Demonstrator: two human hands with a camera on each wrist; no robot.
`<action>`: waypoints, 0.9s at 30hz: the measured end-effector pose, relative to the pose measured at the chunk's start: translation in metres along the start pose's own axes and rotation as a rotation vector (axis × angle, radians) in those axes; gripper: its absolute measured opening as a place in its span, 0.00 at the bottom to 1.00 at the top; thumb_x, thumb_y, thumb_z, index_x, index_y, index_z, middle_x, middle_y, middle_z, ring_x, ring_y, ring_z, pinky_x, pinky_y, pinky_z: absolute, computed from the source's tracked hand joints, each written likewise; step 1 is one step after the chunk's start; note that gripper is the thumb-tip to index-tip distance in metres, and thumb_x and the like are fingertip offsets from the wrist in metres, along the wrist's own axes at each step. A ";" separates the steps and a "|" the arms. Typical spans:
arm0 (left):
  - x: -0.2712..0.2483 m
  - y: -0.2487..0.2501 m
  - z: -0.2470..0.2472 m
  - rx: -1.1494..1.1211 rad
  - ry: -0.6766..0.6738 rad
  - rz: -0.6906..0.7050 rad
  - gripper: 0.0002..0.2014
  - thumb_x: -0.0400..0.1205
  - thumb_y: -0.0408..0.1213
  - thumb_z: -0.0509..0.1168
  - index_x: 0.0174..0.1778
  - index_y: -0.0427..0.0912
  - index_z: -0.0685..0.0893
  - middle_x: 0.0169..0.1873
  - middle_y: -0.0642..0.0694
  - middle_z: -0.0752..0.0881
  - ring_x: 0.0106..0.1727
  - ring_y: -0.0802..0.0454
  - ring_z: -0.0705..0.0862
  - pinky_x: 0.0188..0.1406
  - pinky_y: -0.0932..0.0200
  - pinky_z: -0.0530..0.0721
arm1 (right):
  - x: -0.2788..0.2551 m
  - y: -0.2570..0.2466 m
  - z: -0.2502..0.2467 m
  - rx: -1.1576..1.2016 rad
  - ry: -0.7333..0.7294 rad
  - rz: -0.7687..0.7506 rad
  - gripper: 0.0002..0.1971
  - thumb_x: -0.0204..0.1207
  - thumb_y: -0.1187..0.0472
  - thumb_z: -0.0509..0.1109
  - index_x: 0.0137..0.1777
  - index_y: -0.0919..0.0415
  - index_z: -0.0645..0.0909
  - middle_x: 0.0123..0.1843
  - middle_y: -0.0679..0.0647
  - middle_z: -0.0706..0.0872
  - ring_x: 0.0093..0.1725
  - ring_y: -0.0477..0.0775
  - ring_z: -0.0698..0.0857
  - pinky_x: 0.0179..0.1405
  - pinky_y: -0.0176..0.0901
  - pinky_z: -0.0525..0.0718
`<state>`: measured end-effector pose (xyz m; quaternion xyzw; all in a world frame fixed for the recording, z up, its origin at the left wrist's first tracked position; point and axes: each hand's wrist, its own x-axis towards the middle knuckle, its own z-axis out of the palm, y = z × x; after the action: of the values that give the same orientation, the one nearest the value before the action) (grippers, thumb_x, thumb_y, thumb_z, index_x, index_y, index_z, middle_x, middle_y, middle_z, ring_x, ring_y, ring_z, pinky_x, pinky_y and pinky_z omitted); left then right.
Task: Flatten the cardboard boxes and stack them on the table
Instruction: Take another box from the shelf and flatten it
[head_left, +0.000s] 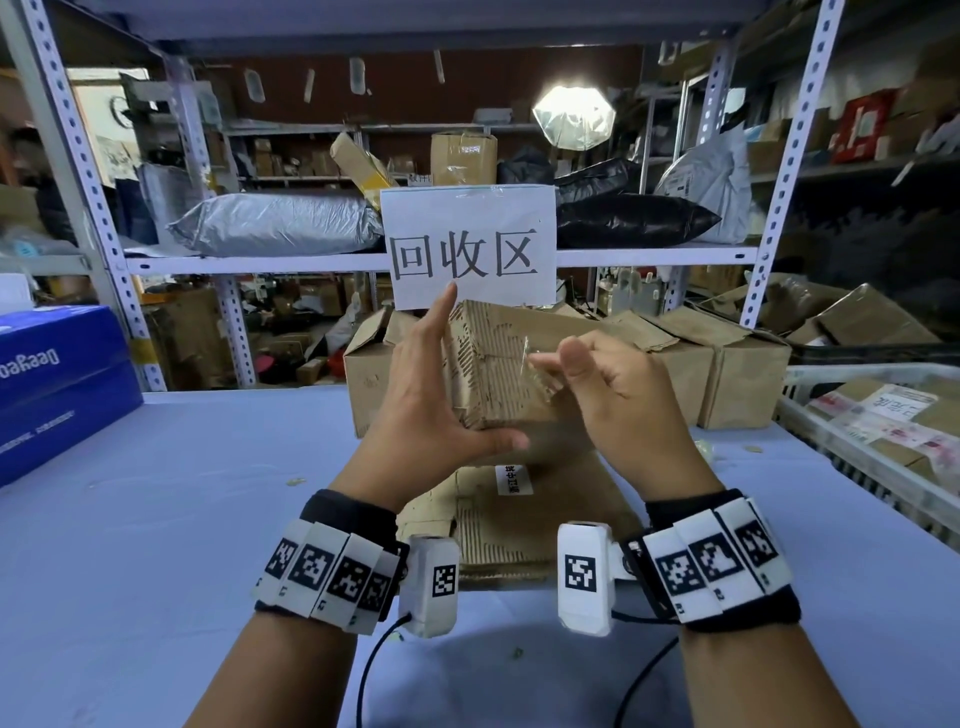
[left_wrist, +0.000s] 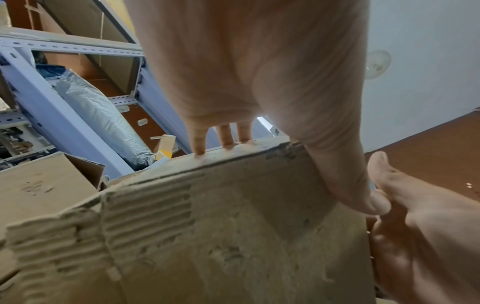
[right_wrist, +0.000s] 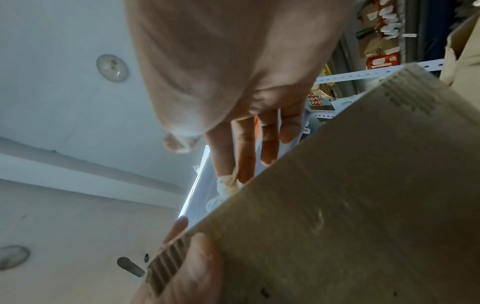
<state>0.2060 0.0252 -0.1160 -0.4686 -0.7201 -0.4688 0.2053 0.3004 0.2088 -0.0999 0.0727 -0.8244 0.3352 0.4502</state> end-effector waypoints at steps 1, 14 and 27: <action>0.000 -0.001 0.000 0.002 0.003 -0.003 0.64 0.60 0.67 0.81 0.85 0.70 0.44 0.75 0.87 0.52 0.86 0.59 0.60 0.84 0.38 0.68 | 0.000 0.000 0.000 -0.014 -0.037 0.013 0.27 0.77 0.32 0.61 0.50 0.51 0.92 0.46 0.41 0.87 0.49 0.40 0.85 0.48 0.41 0.81; 0.001 -0.004 -0.002 0.067 -0.055 -0.013 0.64 0.57 0.70 0.79 0.81 0.82 0.41 0.76 0.72 0.58 0.84 0.63 0.57 0.79 0.53 0.61 | 0.002 -0.001 0.005 -0.123 0.066 -0.074 0.02 0.75 0.60 0.79 0.45 0.52 0.90 0.44 0.39 0.89 0.45 0.35 0.84 0.46 0.31 0.80; 0.000 -0.001 0.002 0.100 -0.102 0.004 0.67 0.61 0.63 0.83 0.90 0.59 0.47 0.82 0.55 0.61 0.85 0.55 0.59 0.83 0.47 0.62 | -0.001 0.004 0.011 -0.083 0.276 0.149 0.14 0.72 0.39 0.77 0.38 0.42 0.76 0.29 0.41 0.85 0.31 0.40 0.84 0.30 0.40 0.81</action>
<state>0.2053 0.0270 -0.1174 -0.4824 -0.7512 -0.4073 0.1928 0.2914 0.2047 -0.1068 -0.0541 -0.7709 0.3402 0.5358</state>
